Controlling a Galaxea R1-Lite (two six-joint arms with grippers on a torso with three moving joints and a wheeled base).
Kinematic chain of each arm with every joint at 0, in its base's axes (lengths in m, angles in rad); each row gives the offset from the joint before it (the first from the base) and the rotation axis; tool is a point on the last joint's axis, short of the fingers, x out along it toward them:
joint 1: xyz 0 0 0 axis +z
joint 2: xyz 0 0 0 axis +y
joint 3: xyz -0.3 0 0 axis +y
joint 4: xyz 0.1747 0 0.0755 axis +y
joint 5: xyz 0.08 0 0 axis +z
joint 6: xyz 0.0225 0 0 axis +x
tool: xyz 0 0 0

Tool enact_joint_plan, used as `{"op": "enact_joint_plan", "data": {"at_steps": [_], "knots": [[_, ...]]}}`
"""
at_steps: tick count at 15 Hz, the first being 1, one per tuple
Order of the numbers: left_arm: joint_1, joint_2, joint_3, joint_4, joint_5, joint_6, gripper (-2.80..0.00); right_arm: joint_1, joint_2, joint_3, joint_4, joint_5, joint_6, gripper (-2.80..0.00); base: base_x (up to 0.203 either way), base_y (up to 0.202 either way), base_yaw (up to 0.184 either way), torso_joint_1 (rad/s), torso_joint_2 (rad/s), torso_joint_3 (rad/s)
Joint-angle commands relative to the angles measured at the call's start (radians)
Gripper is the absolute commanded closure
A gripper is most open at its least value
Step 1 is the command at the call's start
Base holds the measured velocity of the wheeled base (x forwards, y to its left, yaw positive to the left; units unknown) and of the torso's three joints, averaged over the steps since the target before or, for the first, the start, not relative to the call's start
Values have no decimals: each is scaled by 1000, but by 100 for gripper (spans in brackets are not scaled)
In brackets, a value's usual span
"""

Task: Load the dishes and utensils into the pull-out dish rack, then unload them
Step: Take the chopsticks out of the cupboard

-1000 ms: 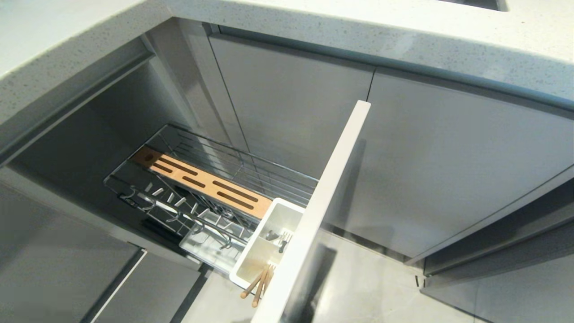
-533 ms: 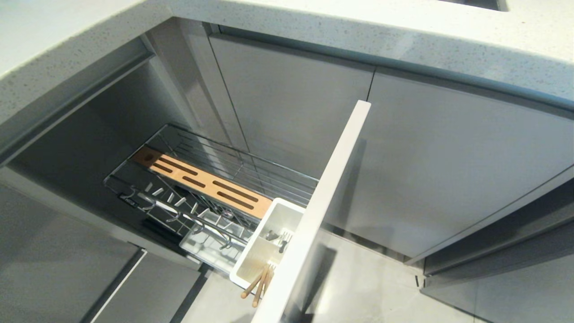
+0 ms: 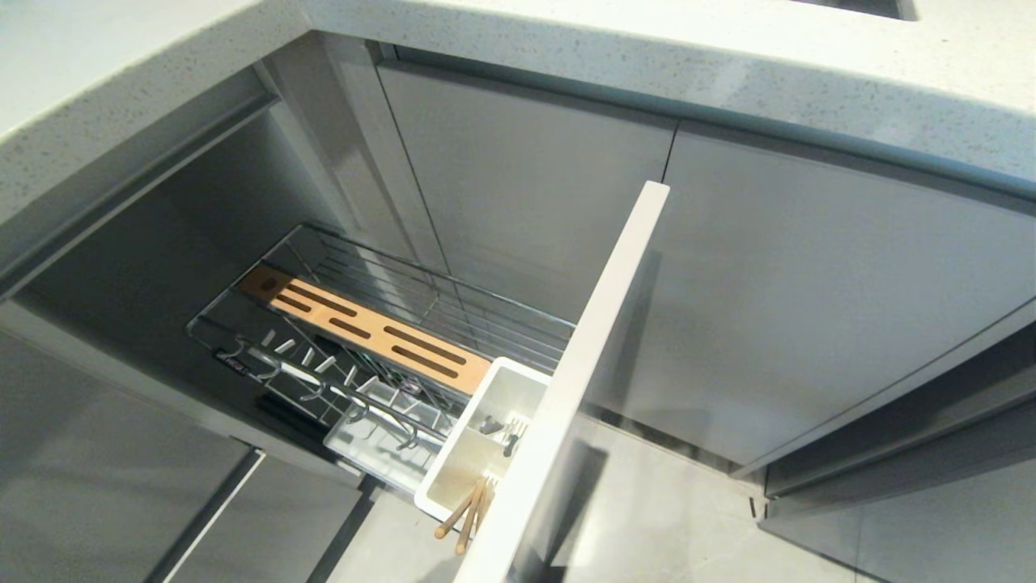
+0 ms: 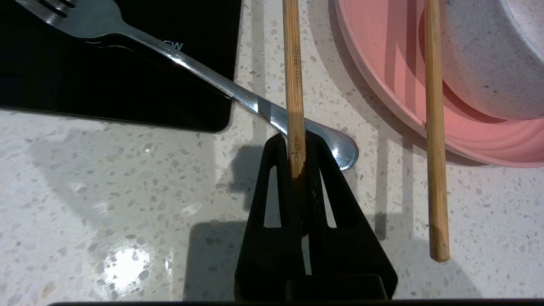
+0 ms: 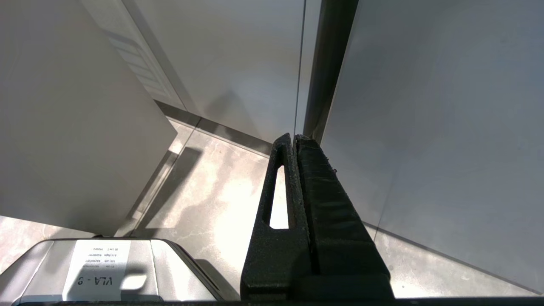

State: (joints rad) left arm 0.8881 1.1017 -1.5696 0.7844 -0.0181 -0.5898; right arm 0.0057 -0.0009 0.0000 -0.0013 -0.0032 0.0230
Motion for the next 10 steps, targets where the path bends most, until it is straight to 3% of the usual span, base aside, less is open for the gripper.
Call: {"op": "enact_joint_plan", "data": {"at_steps": [1,5,10], "knots": [[-11,23,-6,4,-3,-4,0,0,1,2,0,0,0,0,0,0,0,0,0,0],[-23,27,-23,2,-3,18,0,0,1,2,0,0,0,0,0,0,0,0,0,0],[-94,36,-37,2,-6,19,0,0,1,2,0,0,0,0,0,0,0,0,0,0]]}}
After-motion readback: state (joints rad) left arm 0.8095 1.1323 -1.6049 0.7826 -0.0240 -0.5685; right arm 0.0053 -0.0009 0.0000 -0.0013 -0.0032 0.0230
